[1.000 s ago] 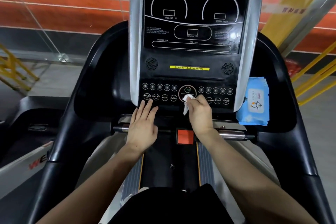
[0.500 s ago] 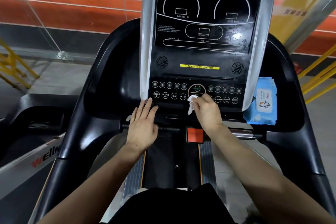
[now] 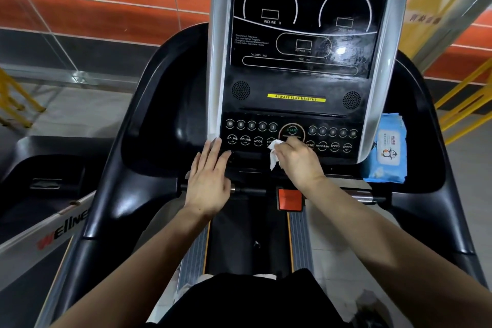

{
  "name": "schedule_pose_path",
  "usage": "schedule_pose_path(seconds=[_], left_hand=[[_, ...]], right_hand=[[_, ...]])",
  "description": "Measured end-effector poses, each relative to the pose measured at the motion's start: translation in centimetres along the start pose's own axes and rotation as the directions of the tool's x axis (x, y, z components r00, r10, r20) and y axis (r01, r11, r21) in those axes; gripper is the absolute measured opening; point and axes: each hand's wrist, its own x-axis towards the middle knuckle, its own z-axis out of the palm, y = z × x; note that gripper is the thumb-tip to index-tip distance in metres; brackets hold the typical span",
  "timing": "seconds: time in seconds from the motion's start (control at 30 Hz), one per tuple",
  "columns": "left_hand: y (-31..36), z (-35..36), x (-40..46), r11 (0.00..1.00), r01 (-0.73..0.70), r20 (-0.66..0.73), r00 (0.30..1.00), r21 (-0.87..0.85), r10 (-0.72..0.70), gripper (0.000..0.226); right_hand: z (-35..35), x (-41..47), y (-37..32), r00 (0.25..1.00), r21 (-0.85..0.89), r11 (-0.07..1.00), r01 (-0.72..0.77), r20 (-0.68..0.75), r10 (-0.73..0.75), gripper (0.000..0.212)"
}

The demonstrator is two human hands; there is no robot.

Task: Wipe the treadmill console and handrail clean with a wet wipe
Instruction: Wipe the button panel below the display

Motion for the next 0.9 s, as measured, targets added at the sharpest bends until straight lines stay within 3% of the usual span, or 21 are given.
schedule_pose_path(seconds=[0.1, 0.23, 0.37, 0.47, 0.63, 0.77, 0.9], left_hand=[[-0.2, -0.1, 0.1, 1.0, 0.009, -0.026, 1.0, -0.022, -0.01, 0.068], [-1.2, -0.2, -0.4, 1.0, 0.021, -0.022, 1.0, -0.005, -0.021, 0.07], [-2.6, -0.7, -1.2, 0.997, 0.076, -0.017, 0.997, 0.015, -0.076, 0.071], [-3.3, -1.1, -1.8, 0.993, 0.118, -0.023, 0.993, 0.029, -0.117, 0.07], [-3.9, -1.5, -2.6, 0.994, 0.11, -0.01, 0.994, 0.025, -0.11, 0.068], [-3.6, -1.7, -2.6, 0.993, 0.114, -0.006, 0.993, 0.006, -0.114, 0.061], [-2.5, -2.2, -1.7, 0.986, 0.128, -0.129, 0.982, -0.109, -0.141, 0.041]], right_hand=[[-0.5, 0.5, -2.1, 0.995, 0.108, 0.994, -0.02, -0.093, 0.03, 0.007], [-0.3, 2.1, -5.2, 0.994, 0.11, 0.992, 0.057, -0.095, -0.046, 0.021], [0.4, 3.6, -8.8, 0.991, 0.142, 0.986, 0.089, -0.113, -0.074, 0.018], [0.7, 4.8, -10.9, 0.994, 0.145, 0.985, 0.091, -0.068, -0.082, 0.007], [1.0, 3.7, -10.9, 0.991, 0.205, 0.969, 0.135, -0.004, -0.137, 0.009], [1.5, 2.6, -9.4, 1.0, 0.405, 0.914, -0.008, 0.016, 0.002, 0.013], [1.6, 0.7, -7.3, 0.981, 0.636, 0.754, -0.164, 0.028, 0.19, 0.008]])
